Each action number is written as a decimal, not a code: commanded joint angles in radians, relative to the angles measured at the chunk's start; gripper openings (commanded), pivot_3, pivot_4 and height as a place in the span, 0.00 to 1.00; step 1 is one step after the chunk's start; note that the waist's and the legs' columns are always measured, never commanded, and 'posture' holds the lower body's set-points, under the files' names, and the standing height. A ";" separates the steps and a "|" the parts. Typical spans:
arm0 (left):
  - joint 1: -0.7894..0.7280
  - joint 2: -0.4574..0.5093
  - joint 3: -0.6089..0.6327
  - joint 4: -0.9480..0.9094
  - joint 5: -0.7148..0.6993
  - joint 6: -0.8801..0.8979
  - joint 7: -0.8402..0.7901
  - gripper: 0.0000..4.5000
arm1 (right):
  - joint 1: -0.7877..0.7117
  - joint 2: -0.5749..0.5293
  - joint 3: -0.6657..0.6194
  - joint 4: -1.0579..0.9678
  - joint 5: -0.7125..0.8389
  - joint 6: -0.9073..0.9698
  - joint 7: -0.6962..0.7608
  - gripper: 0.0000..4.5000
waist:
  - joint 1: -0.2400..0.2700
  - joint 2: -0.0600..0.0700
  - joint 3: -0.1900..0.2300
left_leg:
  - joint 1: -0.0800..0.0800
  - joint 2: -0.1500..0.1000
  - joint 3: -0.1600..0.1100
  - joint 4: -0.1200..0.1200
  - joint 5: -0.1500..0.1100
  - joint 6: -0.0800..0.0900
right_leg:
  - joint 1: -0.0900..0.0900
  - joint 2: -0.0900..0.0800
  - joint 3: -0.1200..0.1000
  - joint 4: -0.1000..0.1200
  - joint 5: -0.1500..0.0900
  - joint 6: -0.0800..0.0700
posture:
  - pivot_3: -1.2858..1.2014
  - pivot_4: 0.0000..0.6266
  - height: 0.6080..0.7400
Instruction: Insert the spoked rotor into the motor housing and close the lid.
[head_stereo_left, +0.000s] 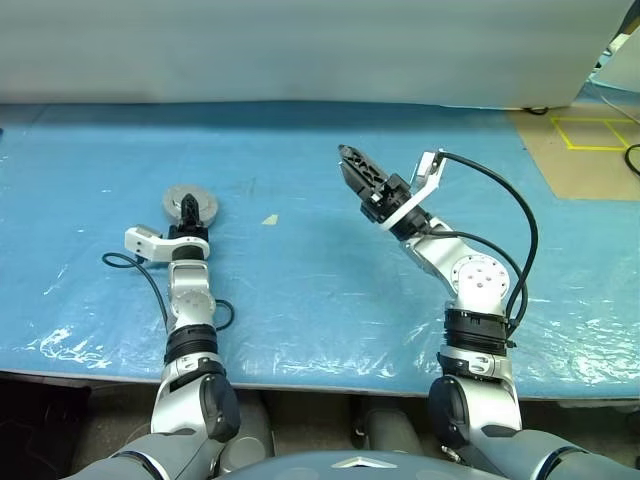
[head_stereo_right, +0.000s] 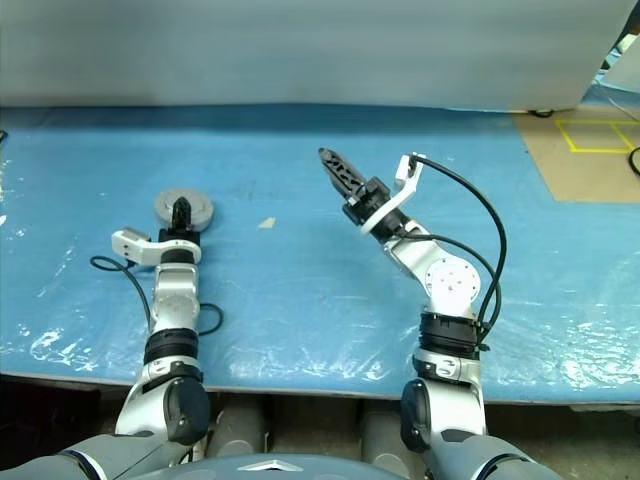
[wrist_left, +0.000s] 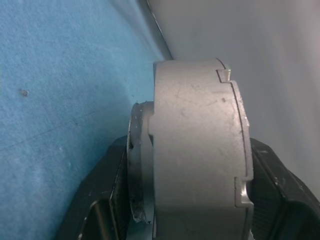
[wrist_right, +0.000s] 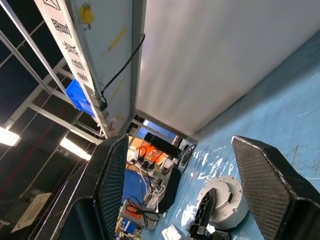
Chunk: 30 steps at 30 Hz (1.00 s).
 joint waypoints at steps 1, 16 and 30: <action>-0.009 0.020 0.009 -0.007 0.019 -0.041 0.014 0.60 | 0.004 -0.008 0.016 -0.054 0.001 -0.010 0.022 0.77 | 0.000 0.000 0.000 | 0.000 0.000 0.000 0.000 0.000 0.000 | 0.000 0.000 0.000 0.000 0.000 0.000 | 0.52 0.24 1.00; -0.012 0.104 -0.003 0.039 0.217 -0.315 0.151 1.00 | 0.070 -0.096 0.178 -0.092 -0.232 -0.071 0.167 0.78 | 0.004 -0.001 -0.001 | 0.000 -0.001 -0.002 0.001 0.000 0.000 | 0.002 0.000 0.000 0.000 0.000 0.000 | 0.52 0.24 1.00; 0.095 0.236 -0.337 -0.235 0.270 -0.127 -0.403 1.00 | 0.245 -0.265 0.410 -0.135 -0.707 -0.502 0.404 0.78 | 0.006 -0.002 -0.001 | 0.000 -0.001 -0.003 0.002 0.000 0.000 | 0.002 -0.001 -0.003 0.000 -0.002 -0.004 | 0.52 0.24 1.00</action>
